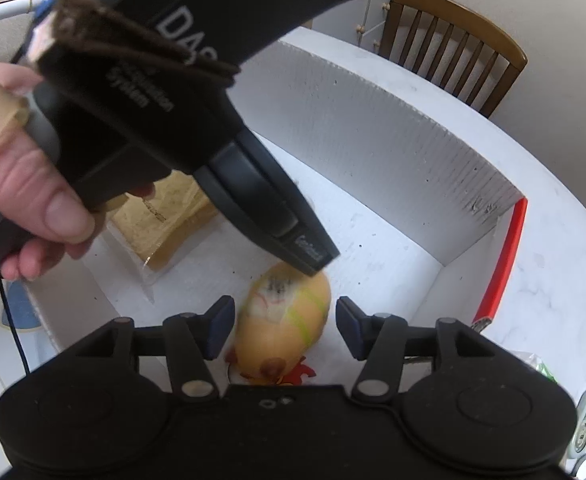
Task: Organize objects
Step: 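Open both grippers to release the plush and egg toy into the box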
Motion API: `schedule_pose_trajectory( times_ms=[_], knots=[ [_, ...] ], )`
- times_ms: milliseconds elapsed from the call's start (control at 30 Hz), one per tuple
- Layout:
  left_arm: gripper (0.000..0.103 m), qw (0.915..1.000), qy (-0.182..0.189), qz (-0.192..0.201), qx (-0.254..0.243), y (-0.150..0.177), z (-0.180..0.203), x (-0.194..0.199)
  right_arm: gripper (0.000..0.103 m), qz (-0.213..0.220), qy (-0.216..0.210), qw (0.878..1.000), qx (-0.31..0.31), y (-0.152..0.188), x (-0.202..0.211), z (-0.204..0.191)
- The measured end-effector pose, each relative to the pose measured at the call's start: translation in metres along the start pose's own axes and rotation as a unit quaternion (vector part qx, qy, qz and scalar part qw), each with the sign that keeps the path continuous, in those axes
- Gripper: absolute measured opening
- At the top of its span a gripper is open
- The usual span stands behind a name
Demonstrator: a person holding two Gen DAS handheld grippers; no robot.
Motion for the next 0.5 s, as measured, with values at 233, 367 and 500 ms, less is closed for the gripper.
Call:
schedule_pose_trajectory(
  times_ms=[233, 367, 500],
  knots=[
    [0.064, 0.9998, 0.0, 0.017, 0.01, 0.002, -0.001, 0.011, 0.062, 0.024, -0.016, 1.0, -0.01, 0.004, 0.02, -0.002],
    [0.064, 0.9993, -0.004, 0.036, 0.013, 0.005, -0.001, 0.026, 0.062, 0.043, -0.025, 0.999, -0.018, 0.007, 0.037, -0.001],
    [0.064, 0.9982, -0.003, 0.059, 0.013, 0.008, 0.001, 0.047, 0.062, 0.067, -0.034, 0.997, -0.027, 0.014, 0.059, 0.001]
  ],
)
Point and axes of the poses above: each gripper's, at about its wrist camera, not at the fingertips, and x roughly against the way its jaws point, z to its right, y to its underside, the point moved 5 cm from there along -x, roughly the way its jaws point, and after that the axes turned 2 degrees about -z, right-handed, at the moved point
